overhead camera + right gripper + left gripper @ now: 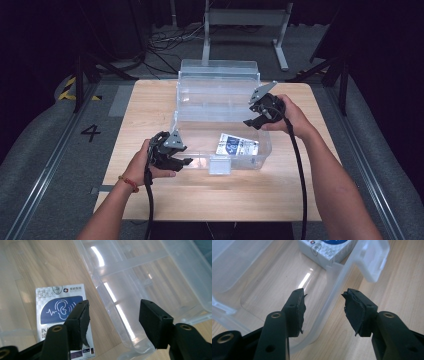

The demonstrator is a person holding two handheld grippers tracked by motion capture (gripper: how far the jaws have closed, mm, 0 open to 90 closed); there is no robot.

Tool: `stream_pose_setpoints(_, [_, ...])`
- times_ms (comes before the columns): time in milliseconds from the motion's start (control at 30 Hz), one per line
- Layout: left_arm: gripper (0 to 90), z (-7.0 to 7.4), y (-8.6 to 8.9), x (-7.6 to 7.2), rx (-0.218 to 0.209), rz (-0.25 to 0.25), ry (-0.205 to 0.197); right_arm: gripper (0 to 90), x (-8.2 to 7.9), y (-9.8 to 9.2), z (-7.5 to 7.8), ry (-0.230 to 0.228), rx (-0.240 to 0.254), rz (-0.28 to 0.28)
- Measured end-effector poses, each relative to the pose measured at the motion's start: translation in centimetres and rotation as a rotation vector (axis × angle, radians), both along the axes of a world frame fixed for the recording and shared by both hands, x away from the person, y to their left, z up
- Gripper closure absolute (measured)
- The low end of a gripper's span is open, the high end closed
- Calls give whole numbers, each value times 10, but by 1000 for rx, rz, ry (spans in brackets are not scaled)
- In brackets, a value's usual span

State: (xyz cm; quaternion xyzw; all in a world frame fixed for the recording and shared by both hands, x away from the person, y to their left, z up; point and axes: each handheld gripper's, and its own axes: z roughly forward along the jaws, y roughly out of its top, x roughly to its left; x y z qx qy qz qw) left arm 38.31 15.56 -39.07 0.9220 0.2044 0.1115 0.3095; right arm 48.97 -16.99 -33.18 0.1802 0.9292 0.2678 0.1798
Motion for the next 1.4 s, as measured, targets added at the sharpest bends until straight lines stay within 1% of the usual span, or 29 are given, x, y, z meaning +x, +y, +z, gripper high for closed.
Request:
stream_pose_setpoints(33, [512, -2, -2, 1, 5, -6, 8, 446, 2, 2, -3, 14, -9, 8])
stream_pose_setpoints(67, [521, -3, -4, 3, 28, -6, 5, 453, 3, 3, -6, 23, -19, 11])
stream_pose_setpoints(100, [527, -4, -6, 4, 42, -8, 8, 463, 4, 5, -8, 25, -28, 15])
stream_pose_setpoints(133, [542, -5, -7, 6, 40, -27, 19, 485, 5, 6, -10, 34, -29, 23])
stream_pose_setpoints(200, [574, -7, -10, 7, 63, -26, 9, 510, 6, 8, -12, 45, -34, 33])
stream_pose_setpoints(267, [633, -8, -11, 8, 76, -50, 21, 578, 7, 10, -15, 47, -40, 39])
stream_pose_setpoints(300, [645, -9, -13, 9, 87, -59, 20, 582, 7, 11, -17, 46, -43, 43])
stream_pose_setpoints(333, [656, -10, -14, 9, 100, -61, 23, 597, 7, 11, -18, 37, -58, 43])
stream_pose_setpoints(367, [691, -11, -15, 10, 96, -65, 20, 628, 7, 12, -19, 25, -67, 30])
stream_pose_setpoints(400, [694, -11, -14, 10, 93, -63, 31, 655, 6, 11, -20, 11, -68, 25])
stream_pose_setpoints(433, [697, -12, -14, 12, 86, -74, 28, 670, 6, 11, -20, 4, -67, 24])
stream_pose_setpoints(467, [702, -12, -14, 12, 81, -75, 36, 694, 7, 11, -21, 1, -66, 18])
stream_pose_setpoints(500, [706, -13, -14, 13, 75, -77, 47, 696, 7, 10, -21, -4, -81, 7])
stream_pose_setpoints(533, [705, -14, -14, 13, 74, -80, 50, 695, 8, 10, -22, -1, -95, 7])
stream_pose_setpoints(567, [712, -13, -14, 14, 80, -91, 47, 696, 8, 10, -21, 2, -96, 9])
stream_pose_setpoints(633, [721, -13, -15, 14, 85, -93, 51, 699, 8, 11, -21, 11, -95, -2])
stream_pose_setpoints(733, [722, -13, -15, 15, 80, -92, 54, 708, 9, 14, -21, 14, -109, -1])
stream_pose_setpoints(767, [722, -13, -15, 15, 83, -92, 63, 713, 8, 15, -21, 13, -111, -1])
stream_pose_setpoints(800, [723, -12, -15, 15, 86, -91, 66, 717, 8, 15, -20, 12, -116, 6])
stream_pose_setpoints(833, [721, -13, -16, 14, 84, -84, 61, 722, 8, 15, -20, 14, -116, 12])
stream_pose_setpoints(867, [719, -13, -15, 13, 66, -81, 58, 727, 8, 15, -20, 17, -119, 17])
stream_pose_setpoints(900, [717, -14, -14, 13, 46, -80, 61, 729, 8, 14, -19, 28, -111, 16])
stream_pose_setpoints(933, [716, -14, -14, 12, 38, -79, 58, 732, 9, 13, -19, 47, -94, 13])
stream_pose_setpoints(1033, [716, -14, -15, 11, 24, -81, 58, 736, 8, 11, -18, 52, -99, 9])
stream_pose_setpoints(1100, [717, -14, -15, 11, 25, -81, 56, 738, 7, 11, -19, 44, -106, 13])
stream_pose_setpoints(1167, [718, -15, -15, 11, 14, -85, 57, 741, 6, 11, -19, 39, -99, 5])
stream_pose_setpoints(1267, [717, -15, -16, 9, 8, -86, 60, 743, 5, 8, -19, 43, -99, 14])
stream_pose_setpoints(1300, [718, -15, -17, 9, 7, -93, 49, 745, 4, 7, -19, 45, -100, 18])
stream_pose_setpoints(1400, [718, -16, -17, 8, -4, -89, 52, 754, 3, 4, -19, 41, -103, 34])
